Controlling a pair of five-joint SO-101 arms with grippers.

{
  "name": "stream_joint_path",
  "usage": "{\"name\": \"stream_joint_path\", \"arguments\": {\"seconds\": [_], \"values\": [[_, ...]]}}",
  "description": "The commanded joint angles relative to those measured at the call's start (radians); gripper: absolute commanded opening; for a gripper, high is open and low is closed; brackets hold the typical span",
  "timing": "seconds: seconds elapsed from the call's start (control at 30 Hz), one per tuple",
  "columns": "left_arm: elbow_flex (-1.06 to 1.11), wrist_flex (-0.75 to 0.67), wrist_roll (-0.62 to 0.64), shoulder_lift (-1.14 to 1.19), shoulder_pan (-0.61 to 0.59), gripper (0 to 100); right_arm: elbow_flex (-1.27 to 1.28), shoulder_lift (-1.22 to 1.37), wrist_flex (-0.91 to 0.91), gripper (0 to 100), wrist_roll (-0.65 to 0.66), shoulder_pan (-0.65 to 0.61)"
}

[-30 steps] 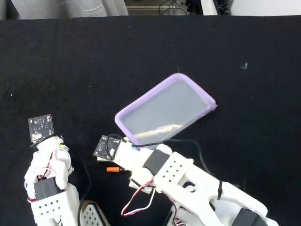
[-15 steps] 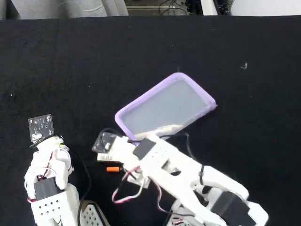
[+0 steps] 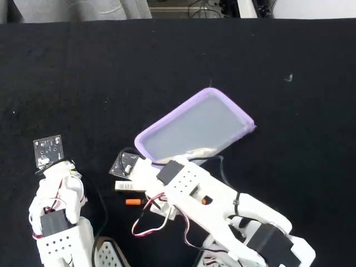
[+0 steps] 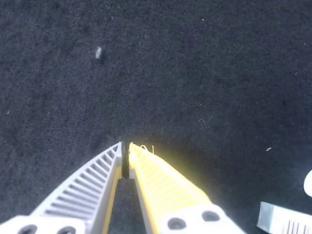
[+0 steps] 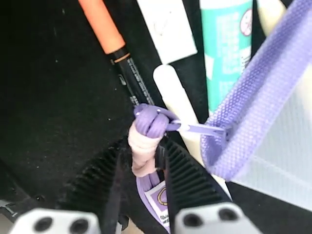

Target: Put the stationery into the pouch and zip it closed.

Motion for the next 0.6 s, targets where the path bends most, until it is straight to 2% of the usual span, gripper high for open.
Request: {"name": "stream_joint_path", "arguments": {"seconds": [0.0, 0.27, 0.57], "values": [[0.024, -0.02, -0.011, -0.002, -0.012, 3, -0.025, -0.062, 0.009, 1.1, 0.0, 0.012], [0.024, -0.02, -0.011, -0.002, -0.012, 3, -0.071, -0.257, 0.101, 1.1, 0.006, 0.026], [0.024, -0.02, -0.011, -0.002, -0.012, 3, -0.294, -0.464, 0.256, 1.1, 0.008, 0.216]]}}
